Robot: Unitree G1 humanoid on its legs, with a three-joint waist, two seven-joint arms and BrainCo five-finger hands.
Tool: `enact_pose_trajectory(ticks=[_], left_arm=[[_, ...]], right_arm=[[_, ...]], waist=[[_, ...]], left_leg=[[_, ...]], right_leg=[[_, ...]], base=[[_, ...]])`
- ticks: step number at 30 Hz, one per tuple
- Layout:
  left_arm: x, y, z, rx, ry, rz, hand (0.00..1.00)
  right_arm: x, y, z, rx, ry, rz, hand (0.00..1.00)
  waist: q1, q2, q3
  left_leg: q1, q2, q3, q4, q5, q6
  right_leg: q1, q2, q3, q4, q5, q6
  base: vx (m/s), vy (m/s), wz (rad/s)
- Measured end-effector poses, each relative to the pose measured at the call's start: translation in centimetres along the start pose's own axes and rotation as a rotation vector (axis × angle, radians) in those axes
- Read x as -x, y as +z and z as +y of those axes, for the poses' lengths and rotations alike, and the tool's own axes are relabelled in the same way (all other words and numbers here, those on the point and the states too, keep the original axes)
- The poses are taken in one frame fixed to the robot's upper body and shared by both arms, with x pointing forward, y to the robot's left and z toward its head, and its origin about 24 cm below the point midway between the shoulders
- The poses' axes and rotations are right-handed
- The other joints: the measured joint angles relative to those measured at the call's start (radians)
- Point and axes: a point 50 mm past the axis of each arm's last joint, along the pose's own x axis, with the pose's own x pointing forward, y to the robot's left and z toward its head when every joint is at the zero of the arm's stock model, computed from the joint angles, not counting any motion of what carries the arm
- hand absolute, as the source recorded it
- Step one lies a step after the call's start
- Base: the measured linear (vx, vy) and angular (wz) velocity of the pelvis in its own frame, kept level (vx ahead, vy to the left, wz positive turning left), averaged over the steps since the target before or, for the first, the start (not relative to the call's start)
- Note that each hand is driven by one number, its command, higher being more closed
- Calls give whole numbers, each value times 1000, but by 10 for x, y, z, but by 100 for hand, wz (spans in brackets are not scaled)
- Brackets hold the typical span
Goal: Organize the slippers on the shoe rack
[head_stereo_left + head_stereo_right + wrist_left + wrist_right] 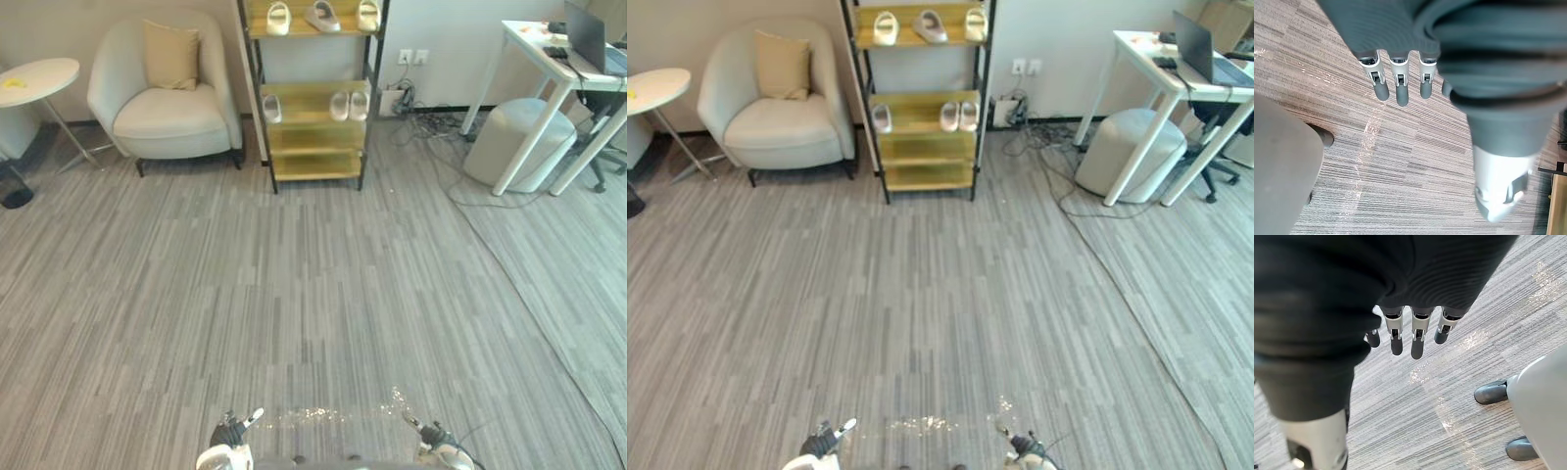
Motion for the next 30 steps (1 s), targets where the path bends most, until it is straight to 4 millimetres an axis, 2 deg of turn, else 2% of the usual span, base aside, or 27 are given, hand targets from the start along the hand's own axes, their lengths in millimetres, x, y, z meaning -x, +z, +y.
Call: enact_pose_trajectory(ticks=[7,23,26,30], left_arm=[[0,1,-1,-26,-3,-4,0],[0,1,0,-29,15,-6,0],[0,2,0,-29,17,-6,0],[0,2,1,-26,20,-7,0]], right_arm=[[0,3,2,15,5,-7,0],[0,3,3,31,6,-8,0],[0,3,4,30,6,-8,0],[0,4,5,27,1,-12,0]], waist=[[0,-1,4],[0,-2,6],[0,-3,6],[0,-6,3]], left_leg=[[7,-6,-2,-40,24,9],[16,-7,-4,-55,28,9],[13,-6,-5,-55,26,7],[-1,-2,-13,-44,14,-4]], right_leg=[[2,-6,3,-31,30,10],[3,-7,2,-32,25,17],[-7,-8,1,-26,20,20],[-42,-9,-12,36,-21,15]], base=[[-34,16,-1],[0,0,0],[0,0,0],[19,-12,6]])
